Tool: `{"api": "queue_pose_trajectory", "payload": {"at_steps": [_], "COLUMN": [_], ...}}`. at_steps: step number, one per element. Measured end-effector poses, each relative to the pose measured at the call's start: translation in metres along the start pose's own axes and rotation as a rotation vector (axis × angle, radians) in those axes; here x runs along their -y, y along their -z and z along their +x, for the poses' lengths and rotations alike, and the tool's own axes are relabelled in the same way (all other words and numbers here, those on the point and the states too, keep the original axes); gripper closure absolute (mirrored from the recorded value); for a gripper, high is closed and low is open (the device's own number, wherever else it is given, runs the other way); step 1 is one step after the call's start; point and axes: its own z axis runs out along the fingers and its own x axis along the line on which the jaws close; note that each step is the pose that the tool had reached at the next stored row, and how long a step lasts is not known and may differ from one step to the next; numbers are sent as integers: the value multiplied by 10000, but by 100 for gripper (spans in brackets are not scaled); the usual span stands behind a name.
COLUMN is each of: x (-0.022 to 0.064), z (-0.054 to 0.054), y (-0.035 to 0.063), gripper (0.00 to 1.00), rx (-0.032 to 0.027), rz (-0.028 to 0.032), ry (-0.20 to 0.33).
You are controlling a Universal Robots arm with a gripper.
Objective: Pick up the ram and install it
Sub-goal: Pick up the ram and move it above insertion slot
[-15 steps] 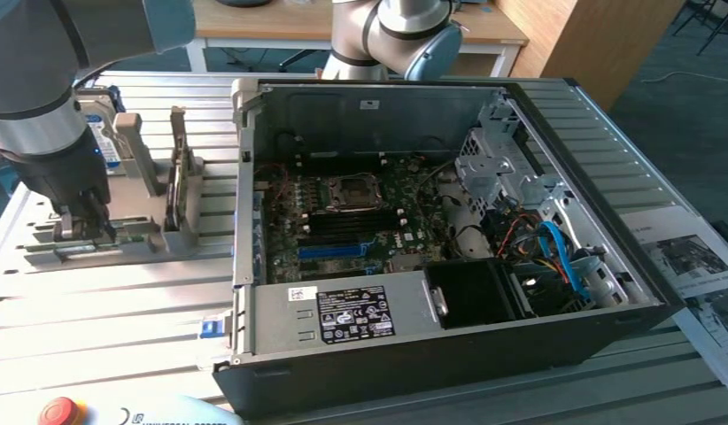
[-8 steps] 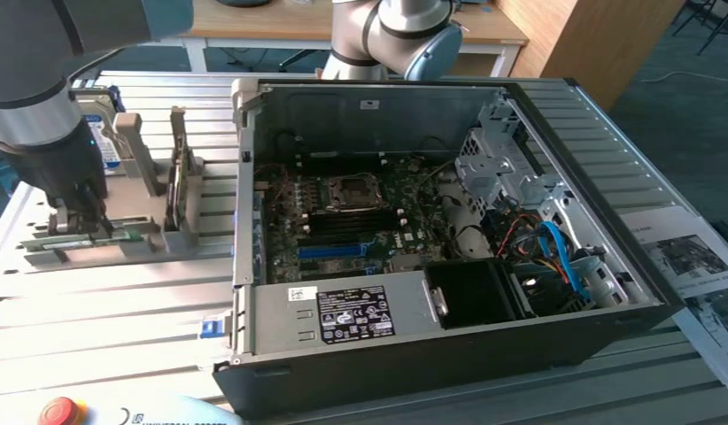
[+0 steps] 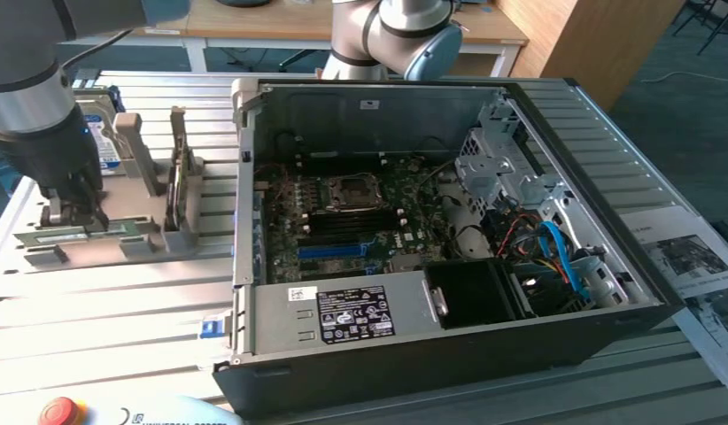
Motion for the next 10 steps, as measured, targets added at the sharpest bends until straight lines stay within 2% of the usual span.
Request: {"api": "queue_pose_trajectory", "payload": {"at_steps": [10], "x": [-11], "z": [-6], "y": [228], "gripper": [88], "rx": [3], "rz": [1], "ry": [-51]}}
